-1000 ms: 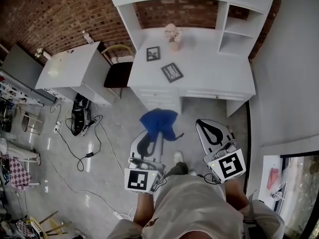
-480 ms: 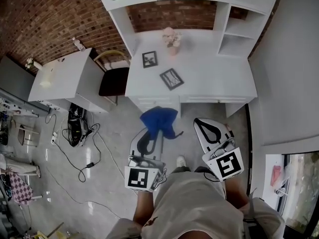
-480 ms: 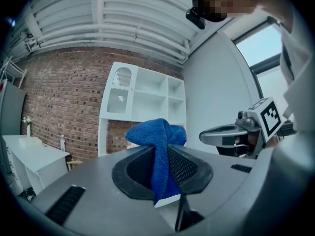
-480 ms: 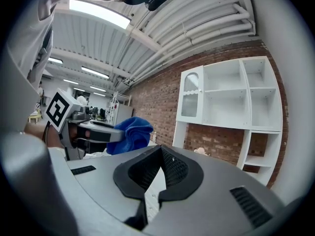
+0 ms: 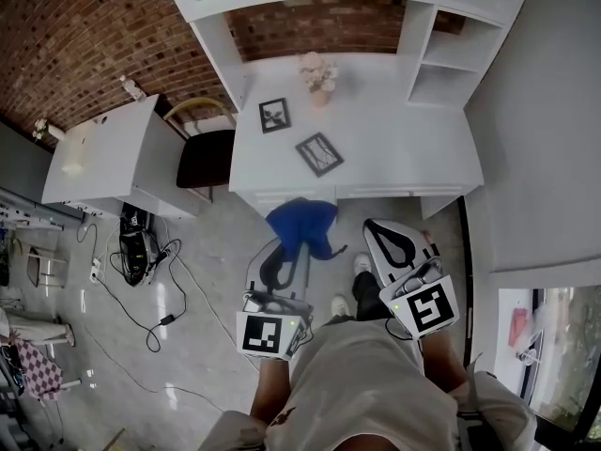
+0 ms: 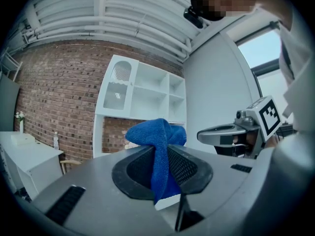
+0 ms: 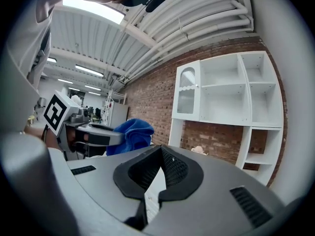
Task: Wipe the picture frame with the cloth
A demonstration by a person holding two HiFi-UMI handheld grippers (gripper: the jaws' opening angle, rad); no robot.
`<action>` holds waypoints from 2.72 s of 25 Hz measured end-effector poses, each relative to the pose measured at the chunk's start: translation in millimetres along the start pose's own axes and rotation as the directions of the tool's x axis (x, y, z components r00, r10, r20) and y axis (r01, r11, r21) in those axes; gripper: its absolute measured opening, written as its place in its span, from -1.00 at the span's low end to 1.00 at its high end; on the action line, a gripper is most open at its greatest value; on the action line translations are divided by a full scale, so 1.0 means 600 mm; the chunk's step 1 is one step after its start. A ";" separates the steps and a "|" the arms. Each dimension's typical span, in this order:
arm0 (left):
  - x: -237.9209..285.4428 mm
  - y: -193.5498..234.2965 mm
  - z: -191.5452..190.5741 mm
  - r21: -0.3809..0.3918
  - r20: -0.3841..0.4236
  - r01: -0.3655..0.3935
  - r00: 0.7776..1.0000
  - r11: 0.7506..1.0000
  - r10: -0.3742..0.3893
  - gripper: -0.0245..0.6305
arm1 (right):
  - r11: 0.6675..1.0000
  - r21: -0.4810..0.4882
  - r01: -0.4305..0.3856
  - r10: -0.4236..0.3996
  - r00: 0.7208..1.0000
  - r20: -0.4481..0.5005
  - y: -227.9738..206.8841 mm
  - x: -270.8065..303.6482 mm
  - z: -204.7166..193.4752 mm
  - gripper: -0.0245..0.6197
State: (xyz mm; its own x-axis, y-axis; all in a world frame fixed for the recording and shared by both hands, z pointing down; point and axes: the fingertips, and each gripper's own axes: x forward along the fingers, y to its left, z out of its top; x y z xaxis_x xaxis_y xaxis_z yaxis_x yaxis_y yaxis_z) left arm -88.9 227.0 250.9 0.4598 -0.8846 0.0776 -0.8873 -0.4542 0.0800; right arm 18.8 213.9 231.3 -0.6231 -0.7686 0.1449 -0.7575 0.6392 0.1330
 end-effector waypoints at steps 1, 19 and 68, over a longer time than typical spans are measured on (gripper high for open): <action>0.005 0.001 -0.001 0.000 0.006 0.002 1.000 1.000 -0.002 -0.71 | 1.000 0.005 0.002 -0.002 1.000 -0.001 -0.003 0.003 -0.002 -0.93; 0.175 0.062 0.003 -0.014 -0.012 -0.084 0.996 0.996 0.083 -0.70 | 0.995 0.022 -0.097 0.097 0.995 0.007 -0.143 0.151 -0.019 -0.93; 0.426 0.187 -0.245 -0.128 -0.174 -0.106 0.981 0.986 0.083 -0.70 | 0.975 0.173 -0.140 0.182 0.948 -0.260 -0.274 0.387 -0.319 -0.93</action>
State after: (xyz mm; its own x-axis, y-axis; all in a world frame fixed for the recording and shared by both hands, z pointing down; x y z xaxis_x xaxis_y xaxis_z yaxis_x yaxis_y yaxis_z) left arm -65.7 -34.2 426.1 0.3837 -0.8873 0.2558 -0.9192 -0.3404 0.1980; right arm 35.9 -64.4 431.1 -0.6781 -0.6053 0.4168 -0.6850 0.7261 -0.0599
